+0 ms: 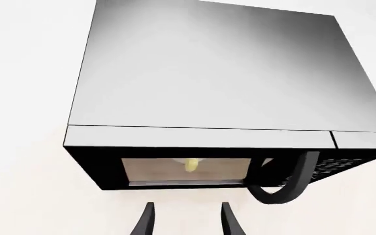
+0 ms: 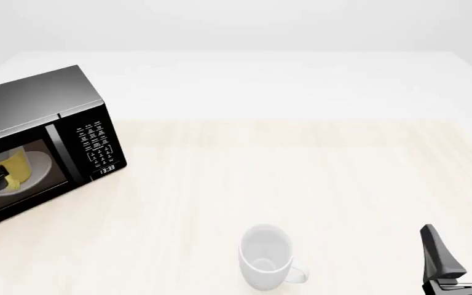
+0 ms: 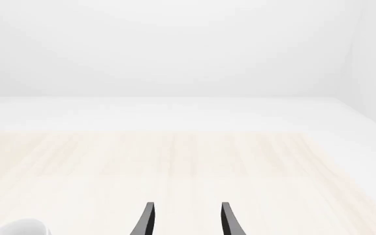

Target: Put the yellow and white mug in the microwave and close it.

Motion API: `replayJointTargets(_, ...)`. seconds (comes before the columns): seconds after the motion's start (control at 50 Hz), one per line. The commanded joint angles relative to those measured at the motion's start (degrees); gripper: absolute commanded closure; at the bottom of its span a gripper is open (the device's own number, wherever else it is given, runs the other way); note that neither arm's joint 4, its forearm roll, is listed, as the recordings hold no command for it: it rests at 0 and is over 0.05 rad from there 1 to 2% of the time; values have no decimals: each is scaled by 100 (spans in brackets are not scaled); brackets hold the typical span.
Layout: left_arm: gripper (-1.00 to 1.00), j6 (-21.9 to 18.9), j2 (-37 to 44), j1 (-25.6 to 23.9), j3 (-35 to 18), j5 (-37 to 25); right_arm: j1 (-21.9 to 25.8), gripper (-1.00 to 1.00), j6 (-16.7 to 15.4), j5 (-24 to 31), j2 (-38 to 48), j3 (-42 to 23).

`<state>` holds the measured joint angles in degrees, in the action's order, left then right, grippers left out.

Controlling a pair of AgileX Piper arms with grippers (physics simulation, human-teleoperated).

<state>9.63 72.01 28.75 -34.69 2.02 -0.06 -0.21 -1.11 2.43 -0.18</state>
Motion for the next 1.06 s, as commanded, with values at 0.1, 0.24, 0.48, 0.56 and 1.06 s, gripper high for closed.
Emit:
replayJointTargets(0.1,-100,51,-1773,-218,366,-591,0,-100,-2,-1,1,0)
replayJointTargets(0.24,-100,90,-2214,-290,351,-842,0,-100,0,0,-1,0)
replayJointTargets(0.48,-100,91,-2785,-269,247,-1230,0,-100,1,-1,2,0)
replayJointTargets(0.56,-100,91,-2952,-265,216,-1364,0,-100,0,0,0,0)
replayJointTargets(1.06,-100,49,-3762,-178,6,-2052,-8,-100,2,-41,66,2)
